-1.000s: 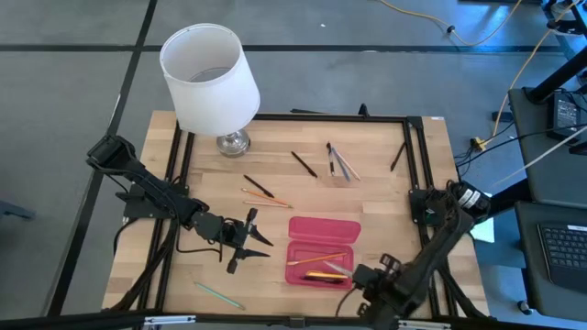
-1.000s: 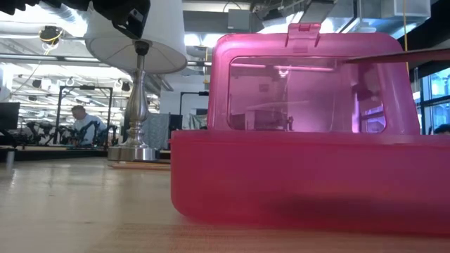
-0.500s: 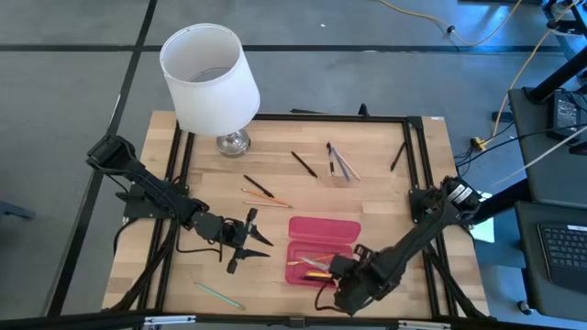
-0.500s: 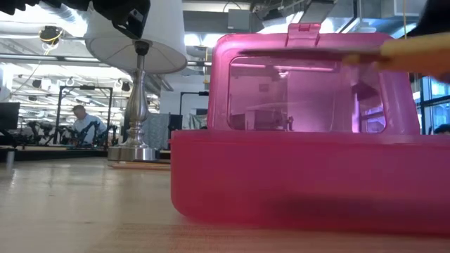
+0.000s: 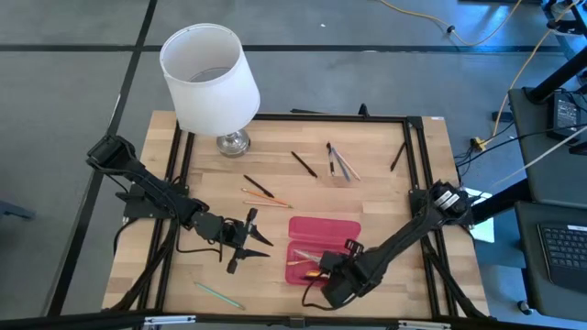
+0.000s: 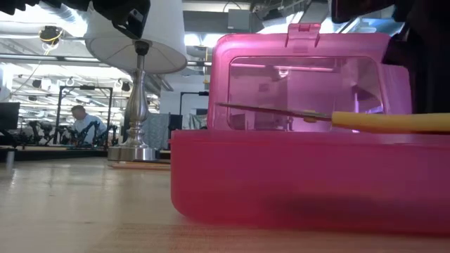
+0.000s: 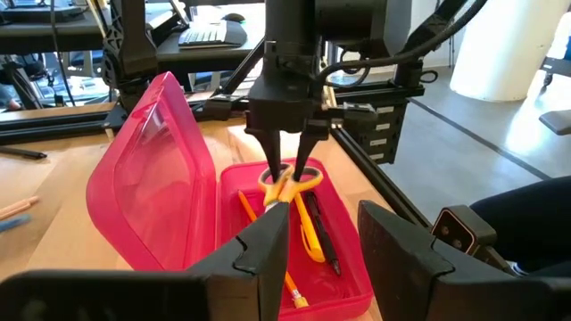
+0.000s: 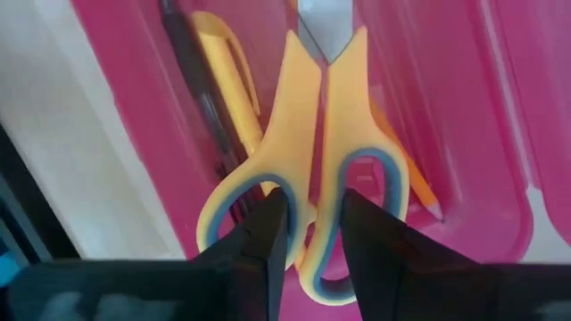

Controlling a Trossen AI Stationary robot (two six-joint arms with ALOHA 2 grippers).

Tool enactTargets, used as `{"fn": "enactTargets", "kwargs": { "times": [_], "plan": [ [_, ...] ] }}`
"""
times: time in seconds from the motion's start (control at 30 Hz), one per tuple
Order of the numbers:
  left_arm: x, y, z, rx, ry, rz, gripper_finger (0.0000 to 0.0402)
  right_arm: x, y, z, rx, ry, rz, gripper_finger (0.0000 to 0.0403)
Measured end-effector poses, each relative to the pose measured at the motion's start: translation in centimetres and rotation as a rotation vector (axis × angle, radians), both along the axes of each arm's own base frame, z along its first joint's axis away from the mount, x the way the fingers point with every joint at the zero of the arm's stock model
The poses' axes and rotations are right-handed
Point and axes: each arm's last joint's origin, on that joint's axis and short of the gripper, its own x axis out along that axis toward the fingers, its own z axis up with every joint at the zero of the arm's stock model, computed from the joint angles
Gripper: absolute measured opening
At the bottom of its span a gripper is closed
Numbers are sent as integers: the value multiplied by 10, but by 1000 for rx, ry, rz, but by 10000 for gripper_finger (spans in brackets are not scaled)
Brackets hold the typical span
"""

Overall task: Pick & place school supplies into a supply box
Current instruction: Put the yellow scissors into the pink supply box

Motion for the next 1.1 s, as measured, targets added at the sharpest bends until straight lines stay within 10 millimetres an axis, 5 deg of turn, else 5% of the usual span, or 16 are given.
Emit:
{"fn": "enactTargets", "kwargs": {
  "times": [0.43,1.1],
  "plan": [
    [0,0,0,0,0,0,127,3,3,-22,-43,52,51,99],
    [0,0,0,0,0,0,127,3,3,-23,-43,61,75,114]
  ]
}}
